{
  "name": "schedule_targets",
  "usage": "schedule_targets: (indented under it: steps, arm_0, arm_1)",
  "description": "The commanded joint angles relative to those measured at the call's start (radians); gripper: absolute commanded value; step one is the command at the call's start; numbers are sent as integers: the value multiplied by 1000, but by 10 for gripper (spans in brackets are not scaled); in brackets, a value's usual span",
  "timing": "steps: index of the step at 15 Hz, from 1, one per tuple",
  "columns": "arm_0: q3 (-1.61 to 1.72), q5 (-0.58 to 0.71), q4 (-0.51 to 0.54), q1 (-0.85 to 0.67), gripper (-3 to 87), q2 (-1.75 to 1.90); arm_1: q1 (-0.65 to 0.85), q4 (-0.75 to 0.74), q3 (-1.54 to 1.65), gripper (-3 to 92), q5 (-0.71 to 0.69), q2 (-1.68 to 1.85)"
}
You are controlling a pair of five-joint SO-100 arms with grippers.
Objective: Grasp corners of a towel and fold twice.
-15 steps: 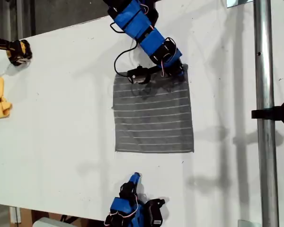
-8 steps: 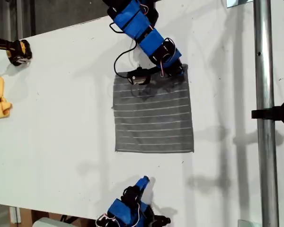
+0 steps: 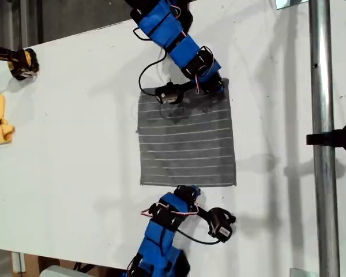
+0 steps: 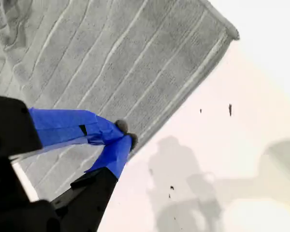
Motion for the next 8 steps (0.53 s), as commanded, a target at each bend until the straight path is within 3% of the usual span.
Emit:
schedule_targets:
  steps: [1, 8]
  arm_0:
    - [-278, 21, 38, 57, -16, -123]
    - [-407, 26, -81, 173, 12, -272]
  arm_1:
    - [3, 11, -12, -1, 6, 41]
    - [8, 14, -11, -1, -5, 44]
